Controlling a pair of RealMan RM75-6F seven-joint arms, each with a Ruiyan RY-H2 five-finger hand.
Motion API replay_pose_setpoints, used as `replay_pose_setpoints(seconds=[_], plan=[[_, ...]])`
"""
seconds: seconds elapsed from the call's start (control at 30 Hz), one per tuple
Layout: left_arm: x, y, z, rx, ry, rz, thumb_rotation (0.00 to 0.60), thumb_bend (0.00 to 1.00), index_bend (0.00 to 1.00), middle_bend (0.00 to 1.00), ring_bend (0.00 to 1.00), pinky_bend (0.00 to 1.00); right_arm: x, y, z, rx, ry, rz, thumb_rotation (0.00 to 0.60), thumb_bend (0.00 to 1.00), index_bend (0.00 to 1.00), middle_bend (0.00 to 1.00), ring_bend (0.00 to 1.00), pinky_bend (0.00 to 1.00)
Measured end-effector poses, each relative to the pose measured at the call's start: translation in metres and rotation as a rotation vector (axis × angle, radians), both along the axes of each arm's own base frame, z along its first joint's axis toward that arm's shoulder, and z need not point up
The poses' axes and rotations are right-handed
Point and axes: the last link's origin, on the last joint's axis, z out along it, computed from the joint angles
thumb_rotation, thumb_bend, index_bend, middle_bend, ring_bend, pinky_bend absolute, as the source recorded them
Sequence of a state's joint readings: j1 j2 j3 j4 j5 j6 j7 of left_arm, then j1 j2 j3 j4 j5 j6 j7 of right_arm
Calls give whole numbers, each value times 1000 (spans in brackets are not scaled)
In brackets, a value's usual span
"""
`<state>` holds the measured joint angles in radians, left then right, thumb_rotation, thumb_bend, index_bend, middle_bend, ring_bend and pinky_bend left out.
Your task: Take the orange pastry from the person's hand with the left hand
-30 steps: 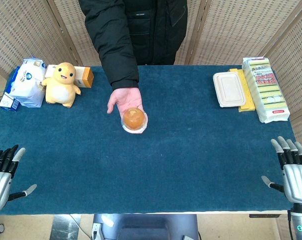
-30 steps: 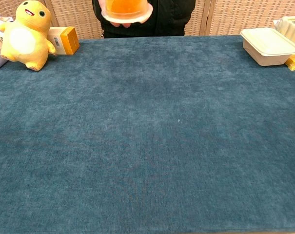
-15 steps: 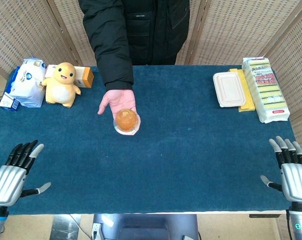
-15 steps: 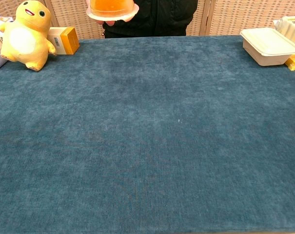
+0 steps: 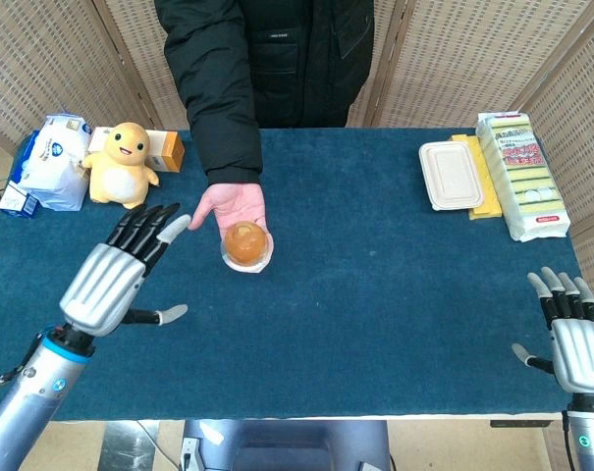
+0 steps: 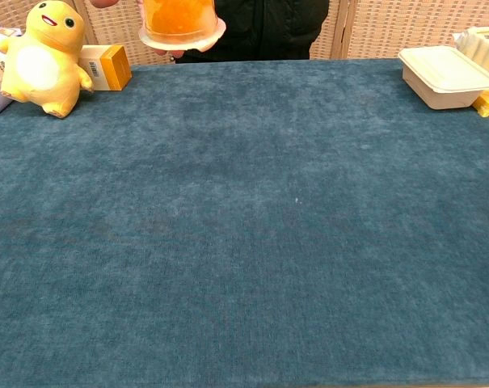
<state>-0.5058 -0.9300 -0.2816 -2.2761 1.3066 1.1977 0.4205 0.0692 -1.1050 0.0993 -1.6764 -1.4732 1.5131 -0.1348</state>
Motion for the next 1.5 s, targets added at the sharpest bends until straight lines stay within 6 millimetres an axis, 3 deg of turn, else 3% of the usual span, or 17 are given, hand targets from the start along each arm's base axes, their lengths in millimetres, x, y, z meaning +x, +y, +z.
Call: replay_pose_setpoints(seconds=[0.1, 0.23, 0.4, 0.5, 0.67, 1.07, 1.5], plan=[[12, 16, -9, -21, 26, 41, 600, 75, 0, 0, 0, 18, 0, -1, 2, -3, 1, -2, 600, 41, 99, 33, 0, 0], [34, 36, -29, -50, 74, 72, 600, 76, 0, 19, 2, 157, -2, -3, 0, 0, 1, -11, 600, 41, 100, 33, 0, 0], [67, 50, -65, -89, 105, 47, 600, 80, 0, 84, 41, 229, -3, -6, 1, -6, -2, -16, 600, 41, 100, 34, 0, 0], [75, 56, -79, -85, 107, 49, 600, 92, 2, 129, 81, 272, -4, -5, 2, -8, -7, -18, 600, 41, 100, 34, 0, 0], [76, 61, -85, -35, 122, 66, 600, 116, 58, 187, 137, 314, -5, -3, 5, -15, -16, -18, 600, 41, 100, 34, 0, 0], [74, 62, -88, 19, 142, 75, 600, 155, 373, 446, 346, 452, -5, -3, 4, -10, -13, -21, 600, 42, 100, 33, 0, 0], [76, 59, -81, 70, 100, 42, 600, 174, 469, 526, 414, 504, -5, -4, 3, -7, -11, -24, 600, 42, 100, 33, 0, 0]])
